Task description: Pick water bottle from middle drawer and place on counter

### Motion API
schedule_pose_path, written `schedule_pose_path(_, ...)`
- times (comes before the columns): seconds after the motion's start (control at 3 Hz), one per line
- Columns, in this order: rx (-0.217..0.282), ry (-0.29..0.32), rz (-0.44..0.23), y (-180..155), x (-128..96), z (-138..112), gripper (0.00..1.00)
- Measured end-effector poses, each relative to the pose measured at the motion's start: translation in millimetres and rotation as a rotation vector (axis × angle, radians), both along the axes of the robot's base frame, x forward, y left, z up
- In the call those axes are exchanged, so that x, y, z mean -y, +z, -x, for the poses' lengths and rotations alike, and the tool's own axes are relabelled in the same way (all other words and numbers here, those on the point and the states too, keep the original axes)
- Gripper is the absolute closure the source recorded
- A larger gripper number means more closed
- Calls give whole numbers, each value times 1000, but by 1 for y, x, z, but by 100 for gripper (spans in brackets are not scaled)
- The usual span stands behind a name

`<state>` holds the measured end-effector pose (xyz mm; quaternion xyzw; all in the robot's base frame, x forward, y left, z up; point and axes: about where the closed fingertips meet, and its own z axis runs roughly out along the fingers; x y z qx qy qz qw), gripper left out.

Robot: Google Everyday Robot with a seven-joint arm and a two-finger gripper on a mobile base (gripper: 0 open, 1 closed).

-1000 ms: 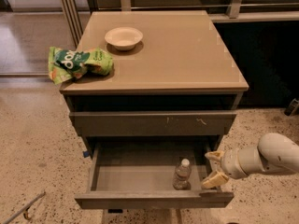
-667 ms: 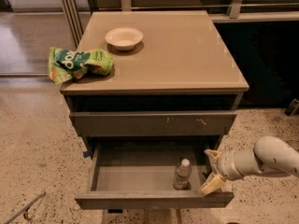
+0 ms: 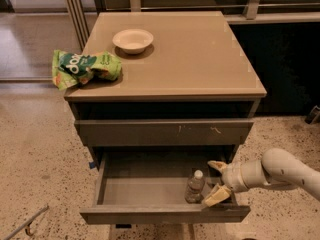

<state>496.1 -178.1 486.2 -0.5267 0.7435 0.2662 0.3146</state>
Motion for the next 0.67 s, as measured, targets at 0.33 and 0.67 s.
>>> schedule_pose_path(0.33,6,38,-40,-3,-24,-4,15)
schedule_pose_path(0.67,8,70,-67,-7,-42,-6,16)
